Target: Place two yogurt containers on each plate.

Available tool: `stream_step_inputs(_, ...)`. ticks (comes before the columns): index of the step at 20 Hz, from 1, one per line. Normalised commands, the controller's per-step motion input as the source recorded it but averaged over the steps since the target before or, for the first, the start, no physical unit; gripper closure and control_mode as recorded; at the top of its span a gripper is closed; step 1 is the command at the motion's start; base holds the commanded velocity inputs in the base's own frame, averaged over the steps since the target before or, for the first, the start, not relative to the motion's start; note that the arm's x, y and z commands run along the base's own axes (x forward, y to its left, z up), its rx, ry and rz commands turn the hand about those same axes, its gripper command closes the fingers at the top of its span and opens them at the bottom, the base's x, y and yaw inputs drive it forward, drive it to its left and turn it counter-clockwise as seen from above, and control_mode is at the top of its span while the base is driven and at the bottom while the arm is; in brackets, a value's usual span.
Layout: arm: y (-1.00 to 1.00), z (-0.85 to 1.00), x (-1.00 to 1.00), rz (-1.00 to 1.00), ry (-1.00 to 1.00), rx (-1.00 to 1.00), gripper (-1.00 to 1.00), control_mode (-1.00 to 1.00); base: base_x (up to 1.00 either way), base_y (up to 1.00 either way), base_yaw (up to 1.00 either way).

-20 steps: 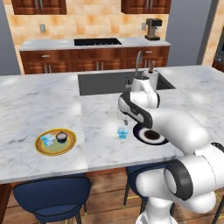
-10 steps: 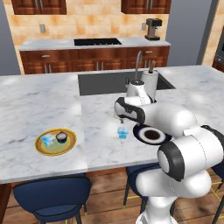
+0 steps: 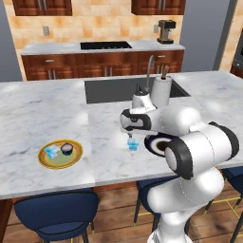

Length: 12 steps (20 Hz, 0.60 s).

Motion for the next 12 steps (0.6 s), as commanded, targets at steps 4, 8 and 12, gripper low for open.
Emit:
stream_step_inputs(4, 0.08, -0.37, 0.17, 0.04, 0.05, 0.00, -1.00, -1.00, 0.00, 0.00, 0.00)
stream_step_inputs(8, 0.09, -0.06, 0.35, 0.00, 0.01, 0.00, -1.00, -1.00, 0.00, 0.00, 0.00)
stream_step_inputs(12, 0.07, -0.20, 0.33, 0.00, 0.00, 0.00, -1.00, -1.00, 0.00, 0.00, 0.00)
